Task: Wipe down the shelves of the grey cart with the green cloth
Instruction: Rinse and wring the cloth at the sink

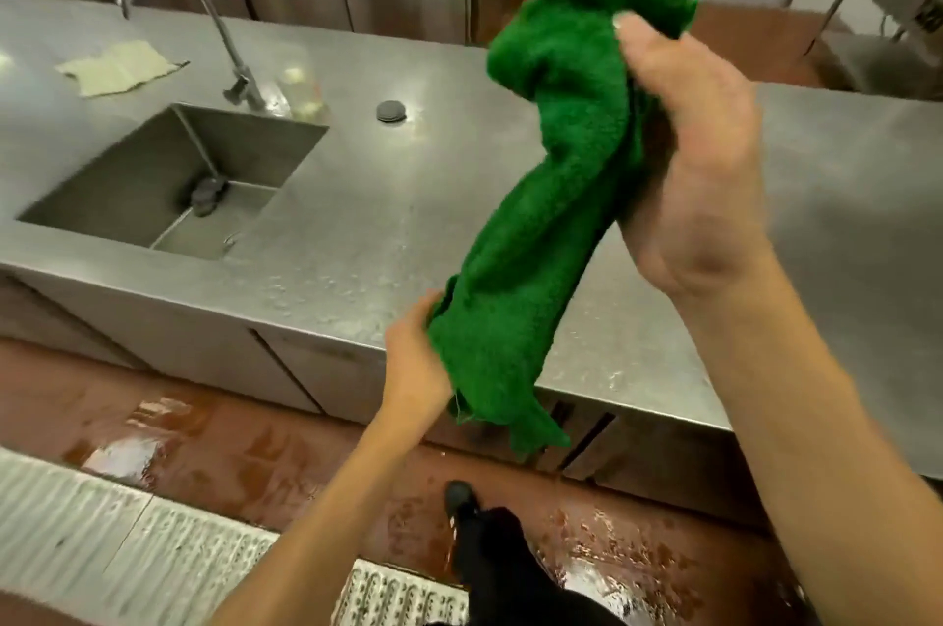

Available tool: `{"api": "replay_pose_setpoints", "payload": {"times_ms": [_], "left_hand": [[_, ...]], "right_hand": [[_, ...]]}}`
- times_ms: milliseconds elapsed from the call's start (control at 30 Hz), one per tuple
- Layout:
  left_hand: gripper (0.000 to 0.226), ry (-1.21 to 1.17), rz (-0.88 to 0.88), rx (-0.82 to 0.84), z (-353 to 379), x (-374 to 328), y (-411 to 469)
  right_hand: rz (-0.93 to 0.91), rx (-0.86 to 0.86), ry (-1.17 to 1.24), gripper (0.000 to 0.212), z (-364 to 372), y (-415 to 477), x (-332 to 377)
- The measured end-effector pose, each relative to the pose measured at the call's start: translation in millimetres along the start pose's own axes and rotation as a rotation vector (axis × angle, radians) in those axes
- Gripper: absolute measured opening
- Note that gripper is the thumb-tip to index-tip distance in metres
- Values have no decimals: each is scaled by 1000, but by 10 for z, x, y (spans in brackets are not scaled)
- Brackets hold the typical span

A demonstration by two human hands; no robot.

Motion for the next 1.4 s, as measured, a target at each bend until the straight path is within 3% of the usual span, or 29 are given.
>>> {"api": "replay_pose_setpoints", "payload": {"times_ms": [67, 233, 333, 367, 500, 567, 600, 633, 700, 767, 967, 1167, 1300, 1400], "left_hand": [[20, -102, -51, -81, -312, 83, 182], [29, -245, -103, -162, -950, 268, 657], [32, -322, -110, -195, -1216, 347, 935], [34, -335, -119, -200, -1305, 377, 1034], [48, -350, -121, -225, -1610, 505, 1436], [56, -341, -95, -233, -1749, 539, 1624], [61, -324, -79, -227, -1771, 536, 1655], [64, -296, -69, -231, -1859, 559, 1723], [69, -233, -29, -237, -2074, 650, 1885], [67, -227, -32, -239, -2298, 876, 2063], [49, -59, 2, -72, -2840, 1675, 2565], [60, -153, 86, 263, -3192, 2392, 3050], [74, -188, 109, 521, -3542, 2746, 3294], [89, -299, 60, 870, -3794, 3002, 3241]], "right_hand": [[90, -15, 2, 13, -179, -23, -259], [305, 22, -439, 50, -621, -207, -1222], [482, 171, -623, 32, -525, -272, -1946], [531, 210, -682, 39, -469, -258, -2171], [616, 326, -760, 128, -27, 18, -2932], [635, 321, -673, 140, 240, 247, -3360], [622, 294, -652, 131, 319, 326, -3487], [601, 259, -647, 109, 400, 451, -3655], [553, 180, -731, 45, 507, 716, -3941], [511, 143, -754, 13, 640, 949, -4142], [399, 217, -828, 30, 1136, 1634, -4560], [363, 296, -961, 10, 1807, 2061, -5130], [310, 321, -998, 25, 2403, 2215, -5488], [307, 371, -1021, 27, 2820, 2307, -5783]]}}
Point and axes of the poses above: each hand's wrist, its own y-axis towards the middle knuckle, its own z-axis out of the palm, x = y × z, the point moved 10 cm from there along y, towards the middle knuckle, and after that the axes turned 11 degrees about y, right-handed, at the moved point
